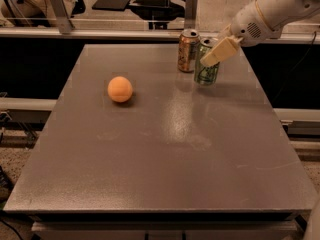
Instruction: Move green can near orange can
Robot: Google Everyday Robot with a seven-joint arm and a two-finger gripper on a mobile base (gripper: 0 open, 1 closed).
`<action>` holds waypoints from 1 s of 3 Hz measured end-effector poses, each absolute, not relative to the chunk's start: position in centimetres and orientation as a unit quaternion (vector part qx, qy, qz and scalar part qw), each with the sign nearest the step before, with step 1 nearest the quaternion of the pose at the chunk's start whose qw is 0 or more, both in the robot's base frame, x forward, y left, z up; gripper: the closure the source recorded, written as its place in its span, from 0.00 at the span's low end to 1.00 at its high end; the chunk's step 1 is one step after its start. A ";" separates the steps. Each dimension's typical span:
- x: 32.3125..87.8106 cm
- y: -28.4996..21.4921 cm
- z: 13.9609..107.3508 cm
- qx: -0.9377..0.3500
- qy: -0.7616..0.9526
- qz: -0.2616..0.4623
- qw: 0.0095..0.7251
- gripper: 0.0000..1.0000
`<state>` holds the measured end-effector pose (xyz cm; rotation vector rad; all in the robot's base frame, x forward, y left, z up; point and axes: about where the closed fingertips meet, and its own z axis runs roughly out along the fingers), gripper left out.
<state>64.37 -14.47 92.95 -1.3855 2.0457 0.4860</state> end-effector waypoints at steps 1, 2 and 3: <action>66.3 -15.9 91.9 -0.506 0.782 0.163 0.324 0.85; 67.6 -16.4 91.2 -0.501 0.784 0.145 0.337 0.63; 68.5 -16.2 90.5 -0.505 0.782 0.131 0.339 0.39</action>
Offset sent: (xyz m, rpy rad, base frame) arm 0.0468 -0.0311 -0.0213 -0.0356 -0.1278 -0.1207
